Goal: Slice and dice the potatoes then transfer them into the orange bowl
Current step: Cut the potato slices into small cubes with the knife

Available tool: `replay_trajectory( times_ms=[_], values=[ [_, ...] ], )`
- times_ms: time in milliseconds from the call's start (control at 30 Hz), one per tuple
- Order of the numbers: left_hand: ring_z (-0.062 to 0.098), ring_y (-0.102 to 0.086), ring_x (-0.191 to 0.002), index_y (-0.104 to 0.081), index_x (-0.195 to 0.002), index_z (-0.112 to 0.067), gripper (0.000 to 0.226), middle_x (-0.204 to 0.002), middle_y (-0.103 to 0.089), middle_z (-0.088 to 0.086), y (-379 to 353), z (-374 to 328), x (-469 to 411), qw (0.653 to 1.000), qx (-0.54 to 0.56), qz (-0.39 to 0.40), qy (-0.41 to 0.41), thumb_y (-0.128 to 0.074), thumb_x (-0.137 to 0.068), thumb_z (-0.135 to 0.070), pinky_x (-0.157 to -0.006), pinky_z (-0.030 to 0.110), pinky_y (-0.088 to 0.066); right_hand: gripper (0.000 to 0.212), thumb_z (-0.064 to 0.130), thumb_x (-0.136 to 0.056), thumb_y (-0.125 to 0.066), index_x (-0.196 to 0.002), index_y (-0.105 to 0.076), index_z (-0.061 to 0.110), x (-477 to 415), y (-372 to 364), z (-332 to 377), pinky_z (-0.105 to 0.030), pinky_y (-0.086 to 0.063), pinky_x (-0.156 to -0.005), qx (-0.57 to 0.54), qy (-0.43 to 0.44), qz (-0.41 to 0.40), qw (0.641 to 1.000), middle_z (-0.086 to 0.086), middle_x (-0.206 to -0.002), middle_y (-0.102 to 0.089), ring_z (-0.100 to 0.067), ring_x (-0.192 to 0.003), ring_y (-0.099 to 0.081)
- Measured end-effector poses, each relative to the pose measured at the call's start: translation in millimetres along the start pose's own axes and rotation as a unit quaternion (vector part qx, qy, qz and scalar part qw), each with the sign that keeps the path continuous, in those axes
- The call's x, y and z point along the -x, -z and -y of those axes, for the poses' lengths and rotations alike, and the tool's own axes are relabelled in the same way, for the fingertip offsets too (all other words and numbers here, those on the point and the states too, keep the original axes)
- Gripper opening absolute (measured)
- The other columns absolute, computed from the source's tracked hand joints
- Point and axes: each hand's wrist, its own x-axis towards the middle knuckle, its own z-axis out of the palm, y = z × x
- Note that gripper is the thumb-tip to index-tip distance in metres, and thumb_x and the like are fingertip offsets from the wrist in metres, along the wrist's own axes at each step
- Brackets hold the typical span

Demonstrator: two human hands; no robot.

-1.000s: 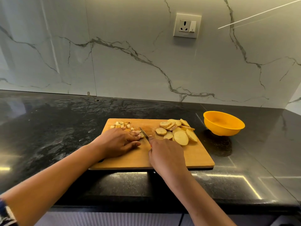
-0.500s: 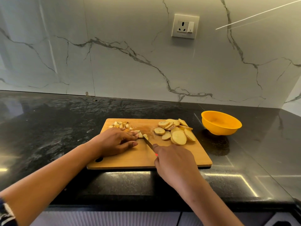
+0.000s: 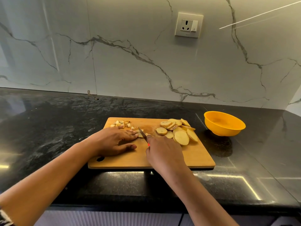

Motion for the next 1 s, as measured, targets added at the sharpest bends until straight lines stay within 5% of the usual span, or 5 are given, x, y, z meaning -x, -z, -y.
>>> replay_trajectory(
  times_ms=[333, 500, 733, 867, 1000],
  values=[
    [-0.006, -0.015, -0.136, -0.029, -0.144, -0.032, 0.102, -0.150, -0.025, -0.017, -3, 7, -5, 1.000, -0.016, -0.004, -0.008, 0.005, -0.066, -0.087, -0.111, 0.020, 0.006, 0.031, 0.021, -0.100, -0.042, -0.129, -0.051, 0.015, -7, -3, 10, -0.028, -0.035, -0.058, 0.041, 0.018, 0.035, 0.998, -0.001, -0.098, -0.061, -0.019, -0.082, -0.056],
    [-0.008, -0.010, -0.135, -0.022, -0.145, -0.037, 0.096, -0.148, -0.019, -0.023, -2, 1, -3, 1.000, -0.029, -0.005, 0.010, 0.006, -0.067, -0.085, -0.109, 0.017, 0.003, 0.055, 0.016, -0.101, -0.038, -0.152, -0.016, 0.015, 26, -3, 7, -0.027, -0.026, -0.045, 0.079, 0.019, 0.049, 0.996, 0.003, -0.068, -0.037, -0.016, -0.058, -0.035],
    [-0.002, -0.025, -0.136, -0.030, -0.143, -0.036, 0.112, -0.147, -0.032, -0.019, -4, 7, 3, 0.999, 0.006, -0.029, 0.038, 0.009, -0.055, -0.093, -0.113, 0.021, -0.015, 0.039, 0.029, -0.100, -0.039, -0.138, -0.044, 0.028, 27, 17, -9, -0.030, -0.048, -0.067, 0.017, 0.023, 0.025, 0.999, 0.002, -0.096, -0.062, -0.016, -0.083, -0.056],
    [0.001, -0.024, -0.139, -0.025, -0.144, -0.039, 0.109, -0.148, -0.030, -0.018, -4, 12, 3, 0.998, -0.021, -0.024, 0.058, 0.011, -0.056, -0.092, -0.117, 0.032, -0.020, 0.042, 0.030, -0.100, -0.040, -0.142, -0.039, 0.026, 11, 15, -5, -0.028, -0.042, -0.065, -0.008, 0.006, -0.021, 1.000, 0.001, -0.107, -0.063, -0.018, -0.092, -0.059],
    [0.002, -0.018, -0.141, -0.023, -0.146, -0.033, 0.114, -0.152, -0.024, -0.014, -5, 12, 2, 0.997, -0.010, -0.014, 0.069, 0.010, -0.055, -0.093, -0.117, 0.029, -0.017, 0.042, 0.030, -0.101, -0.039, -0.143, -0.039, 0.022, -3, -1, 4, -0.029, -0.044, -0.068, -0.009, 0.007, -0.019, 1.000, 0.000, -0.107, -0.063, -0.018, -0.093, -0.059]
  ],
)
